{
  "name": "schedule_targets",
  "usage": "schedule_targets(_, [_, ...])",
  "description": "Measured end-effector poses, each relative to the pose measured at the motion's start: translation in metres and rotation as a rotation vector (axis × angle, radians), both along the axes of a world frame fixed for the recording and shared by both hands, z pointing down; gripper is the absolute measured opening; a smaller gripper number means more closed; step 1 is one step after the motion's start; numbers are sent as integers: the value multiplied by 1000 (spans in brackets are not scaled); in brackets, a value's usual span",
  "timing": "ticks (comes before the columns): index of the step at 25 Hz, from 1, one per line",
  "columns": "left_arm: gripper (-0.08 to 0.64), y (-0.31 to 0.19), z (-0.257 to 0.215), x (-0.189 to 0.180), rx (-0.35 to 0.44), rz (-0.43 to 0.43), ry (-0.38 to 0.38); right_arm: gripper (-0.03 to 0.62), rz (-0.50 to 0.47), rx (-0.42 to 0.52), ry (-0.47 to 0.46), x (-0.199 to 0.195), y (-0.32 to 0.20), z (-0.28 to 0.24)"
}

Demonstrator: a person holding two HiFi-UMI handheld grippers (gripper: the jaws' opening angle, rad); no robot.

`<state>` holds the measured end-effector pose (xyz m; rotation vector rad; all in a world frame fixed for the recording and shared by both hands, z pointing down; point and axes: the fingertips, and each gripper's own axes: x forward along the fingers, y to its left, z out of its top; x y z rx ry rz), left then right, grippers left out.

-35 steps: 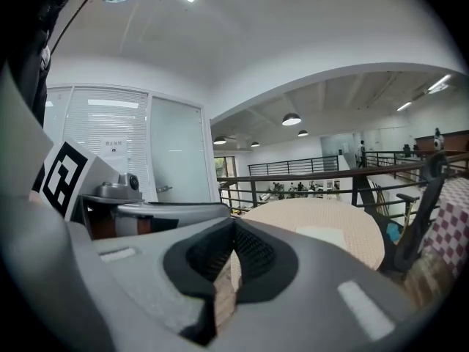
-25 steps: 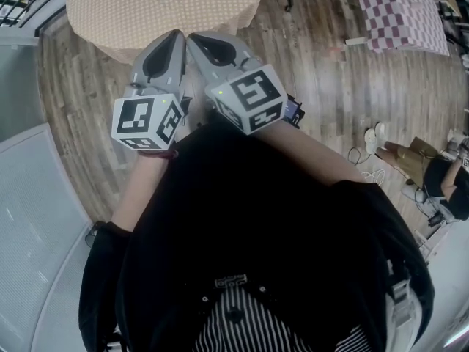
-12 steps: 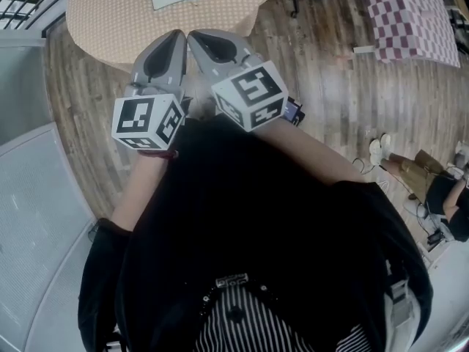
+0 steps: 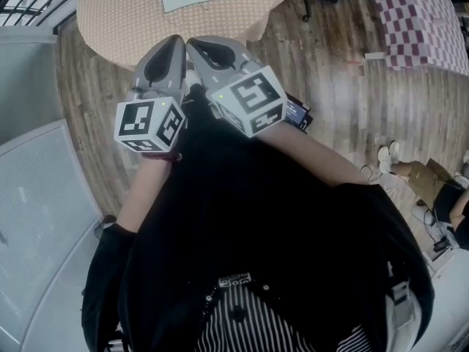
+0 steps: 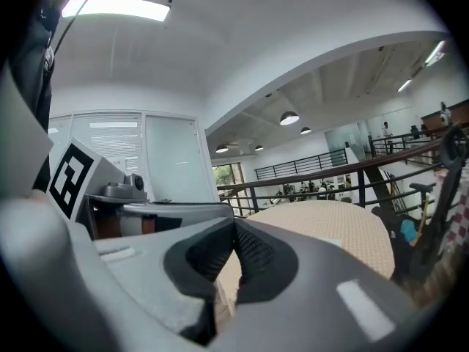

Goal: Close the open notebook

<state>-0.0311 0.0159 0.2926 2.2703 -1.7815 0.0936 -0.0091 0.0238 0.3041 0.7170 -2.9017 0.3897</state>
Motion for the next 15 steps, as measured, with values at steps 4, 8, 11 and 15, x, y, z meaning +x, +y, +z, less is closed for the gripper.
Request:
schedule_targets(4, [3,-20,-4,-7,16,45,9,2,39,-2,13,-6,-16,-2])
schedule_targets(8, [3,-46,-4,-8,33,95,30,2,85,-4,36,-7,-38,2])
schedule_targets(11, [3,-73,0,-11,31,124,48,2,118,-4,49,-11,-64,6])
schedule_targets(15, [3,-104,-2,-34,37,154,55,2,140,-15,67,-35,-95,10])
